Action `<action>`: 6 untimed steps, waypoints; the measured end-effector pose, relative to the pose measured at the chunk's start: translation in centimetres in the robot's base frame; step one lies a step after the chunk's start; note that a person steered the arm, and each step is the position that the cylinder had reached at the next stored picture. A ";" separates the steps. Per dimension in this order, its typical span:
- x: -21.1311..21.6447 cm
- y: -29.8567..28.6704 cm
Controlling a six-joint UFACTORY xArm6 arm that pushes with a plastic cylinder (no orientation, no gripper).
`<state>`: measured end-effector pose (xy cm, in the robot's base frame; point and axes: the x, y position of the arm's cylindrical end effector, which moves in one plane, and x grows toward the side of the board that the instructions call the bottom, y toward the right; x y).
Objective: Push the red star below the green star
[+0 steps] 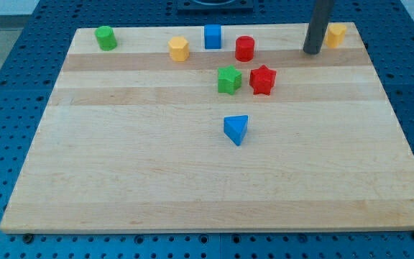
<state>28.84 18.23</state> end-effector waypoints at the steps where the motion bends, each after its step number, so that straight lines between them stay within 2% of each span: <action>1: 3.3 -0.6; 6: 11.0 -16.1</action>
<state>39.85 2.11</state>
